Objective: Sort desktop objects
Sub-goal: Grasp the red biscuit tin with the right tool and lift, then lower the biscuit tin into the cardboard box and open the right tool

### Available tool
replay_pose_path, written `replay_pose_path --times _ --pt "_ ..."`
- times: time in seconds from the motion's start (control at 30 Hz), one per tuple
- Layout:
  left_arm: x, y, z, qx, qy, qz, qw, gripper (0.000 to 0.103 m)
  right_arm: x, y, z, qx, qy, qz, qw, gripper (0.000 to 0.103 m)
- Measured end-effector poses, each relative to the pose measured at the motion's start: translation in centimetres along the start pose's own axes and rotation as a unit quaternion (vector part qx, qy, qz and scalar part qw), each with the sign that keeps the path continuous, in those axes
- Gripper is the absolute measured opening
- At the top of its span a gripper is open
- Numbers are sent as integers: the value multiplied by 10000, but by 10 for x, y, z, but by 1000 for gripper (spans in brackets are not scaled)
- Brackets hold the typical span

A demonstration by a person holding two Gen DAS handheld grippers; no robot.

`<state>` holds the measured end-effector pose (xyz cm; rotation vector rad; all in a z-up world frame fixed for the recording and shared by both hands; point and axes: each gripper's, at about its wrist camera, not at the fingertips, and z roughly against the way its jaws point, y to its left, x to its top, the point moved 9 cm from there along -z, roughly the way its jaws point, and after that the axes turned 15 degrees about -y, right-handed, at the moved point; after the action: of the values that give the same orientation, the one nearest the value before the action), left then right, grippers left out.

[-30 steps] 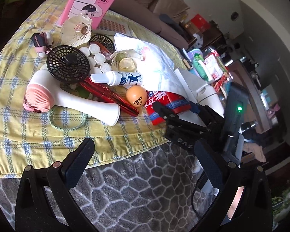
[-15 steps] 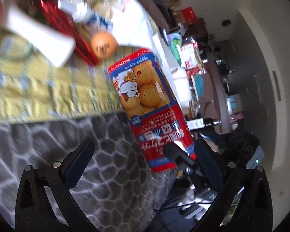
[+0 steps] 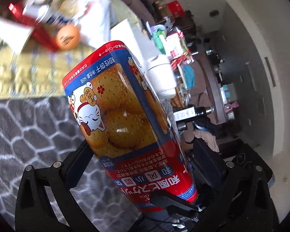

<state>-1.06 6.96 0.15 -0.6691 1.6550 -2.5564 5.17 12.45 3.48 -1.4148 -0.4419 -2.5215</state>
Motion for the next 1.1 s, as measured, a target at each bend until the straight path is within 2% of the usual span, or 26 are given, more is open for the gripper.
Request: replay_pose_path --times 0.3,0.47,0.63,0.7,0.8,0.9,1.03,1.1 --pt "46 -84 -48 65 92 -687 9976 101 73 -77 19 -75 -880 -661 9939 74" --pt "73 -101 -96 205 211 -718 9970 101 95 -135 -6 -161 -968 -1180 9882 73" --pt "87 -86 -143 629 351 -718 9948 101 92 -183 -45 -453 -682 -1336 9876 73" --pt "91 -77 -145 732 311 -647 9947 101 83 -198 -62 -516 -442 -1414 9876 73" --pt "100 -74 -129 592 -18 -505 9970 102 72 -202 -77 -416 -176 -1453 9884 73" --pt "114 -60 -106 523 -356 -380 9973 103 63 -195 -86 -404 74 -1160 9924 73" --pt "108 -22 -93 800 -296 -162 9962 103 56 -189 -106 -406 401 -941 9939 73" --pt "105 -13 -91 811 -291 -32 9963 103 53 -180 -114 -434 552 -763 9946 73"
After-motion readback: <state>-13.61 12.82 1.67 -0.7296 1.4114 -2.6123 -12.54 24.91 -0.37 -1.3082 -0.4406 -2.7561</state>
